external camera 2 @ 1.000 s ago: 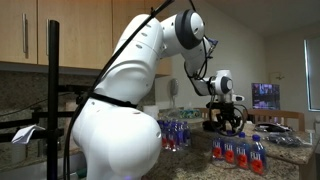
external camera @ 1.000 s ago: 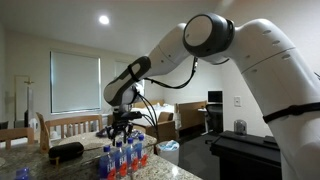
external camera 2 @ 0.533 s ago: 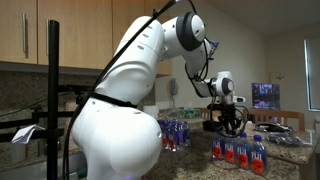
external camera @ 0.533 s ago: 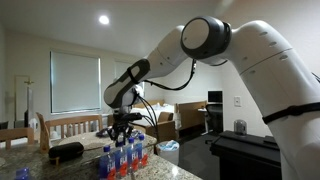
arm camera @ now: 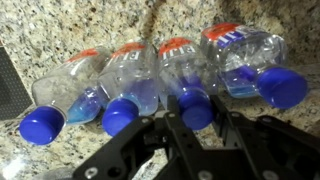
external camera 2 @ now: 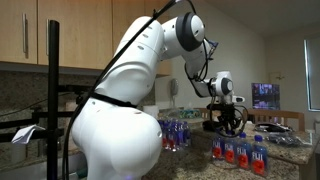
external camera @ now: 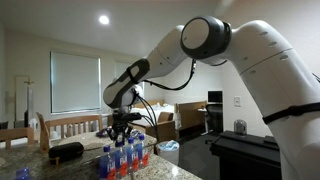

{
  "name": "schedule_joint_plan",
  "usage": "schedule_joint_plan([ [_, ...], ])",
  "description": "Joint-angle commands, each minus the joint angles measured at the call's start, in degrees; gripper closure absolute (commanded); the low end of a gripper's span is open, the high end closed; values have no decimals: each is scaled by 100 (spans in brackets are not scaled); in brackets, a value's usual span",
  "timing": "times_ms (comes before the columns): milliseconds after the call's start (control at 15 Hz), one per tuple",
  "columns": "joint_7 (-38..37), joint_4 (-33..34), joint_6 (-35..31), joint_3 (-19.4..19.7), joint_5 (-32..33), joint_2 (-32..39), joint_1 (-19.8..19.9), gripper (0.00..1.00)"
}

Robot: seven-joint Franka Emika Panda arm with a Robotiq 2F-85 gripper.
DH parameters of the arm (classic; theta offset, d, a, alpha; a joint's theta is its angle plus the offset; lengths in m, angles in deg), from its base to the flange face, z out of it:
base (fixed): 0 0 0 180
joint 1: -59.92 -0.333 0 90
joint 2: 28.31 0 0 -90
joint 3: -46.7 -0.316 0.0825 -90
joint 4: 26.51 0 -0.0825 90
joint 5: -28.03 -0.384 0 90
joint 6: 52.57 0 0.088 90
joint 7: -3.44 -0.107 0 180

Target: Move the three bottles on the right forwards

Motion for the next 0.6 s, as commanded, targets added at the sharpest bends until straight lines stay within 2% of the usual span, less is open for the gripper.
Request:
schedule_joint_plan([
  [0,-254,-212,119,28,41,-329,-72,86],
  [200,-260,-644,106,17,19,-848,-43,86],
  [533,-711,-1609,244,5,108,-1766,-32,86],
])
